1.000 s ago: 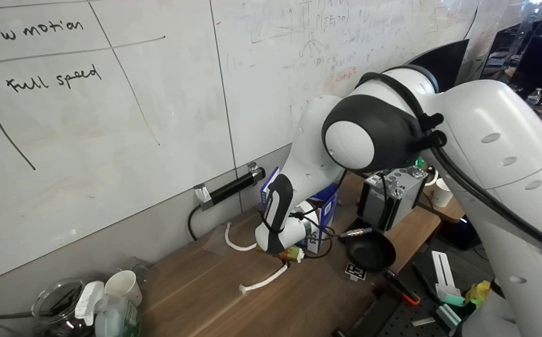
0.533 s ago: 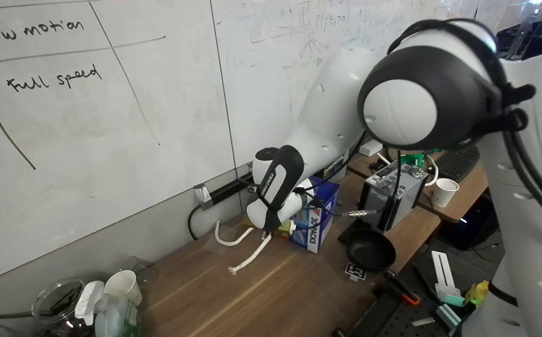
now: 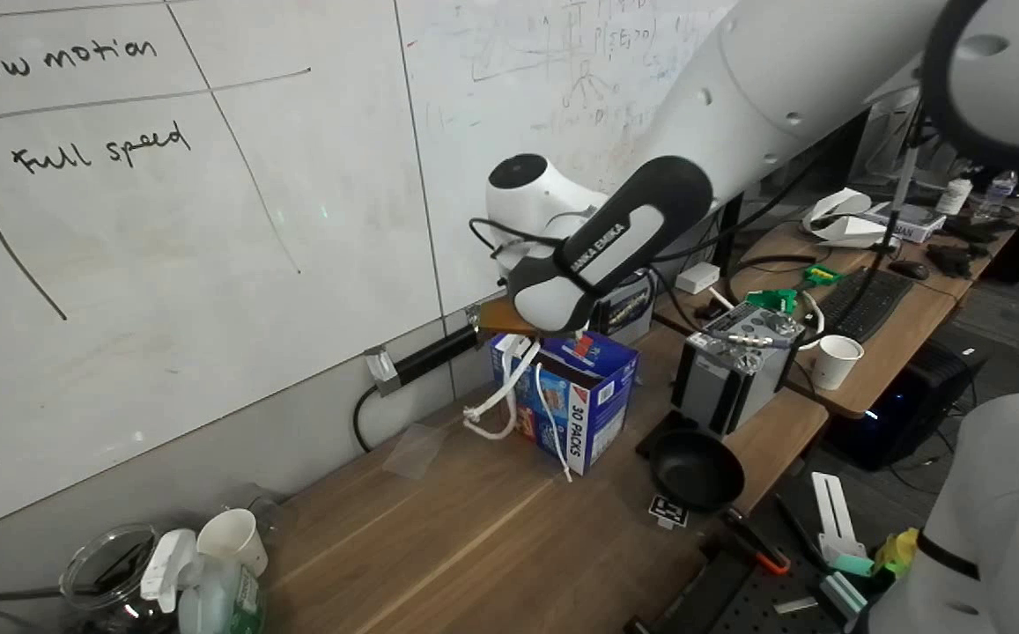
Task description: Put the string in blue box
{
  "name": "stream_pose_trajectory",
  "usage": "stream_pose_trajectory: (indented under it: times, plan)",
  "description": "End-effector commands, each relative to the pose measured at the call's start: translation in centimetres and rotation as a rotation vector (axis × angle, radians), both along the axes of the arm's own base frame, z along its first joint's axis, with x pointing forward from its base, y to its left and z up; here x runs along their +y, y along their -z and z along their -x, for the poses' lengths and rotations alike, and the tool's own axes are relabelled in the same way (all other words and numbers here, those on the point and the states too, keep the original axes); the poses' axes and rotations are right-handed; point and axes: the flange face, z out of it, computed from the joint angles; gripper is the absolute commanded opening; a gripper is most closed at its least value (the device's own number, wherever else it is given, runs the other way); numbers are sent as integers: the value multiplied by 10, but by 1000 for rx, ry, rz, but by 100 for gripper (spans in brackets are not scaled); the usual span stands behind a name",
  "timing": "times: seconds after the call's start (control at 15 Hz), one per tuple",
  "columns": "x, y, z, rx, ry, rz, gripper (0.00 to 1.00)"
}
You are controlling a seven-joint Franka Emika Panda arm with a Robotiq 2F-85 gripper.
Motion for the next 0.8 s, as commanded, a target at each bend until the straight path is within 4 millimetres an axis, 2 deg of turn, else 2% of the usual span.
stream_pose_trajectory:
  times: [0.0,0.2,0.4,0.53,0.73]
  plan:
    - [-19,-57,22,-49,74,70,9]
    - [-31,-83,31,-68,137,117,8]
    - [-41,-97,34,-84,214,181,8]
    - [-46,-98,35,-81,253,209,8]
    - [-57,-88,31,-58,291,228,8]
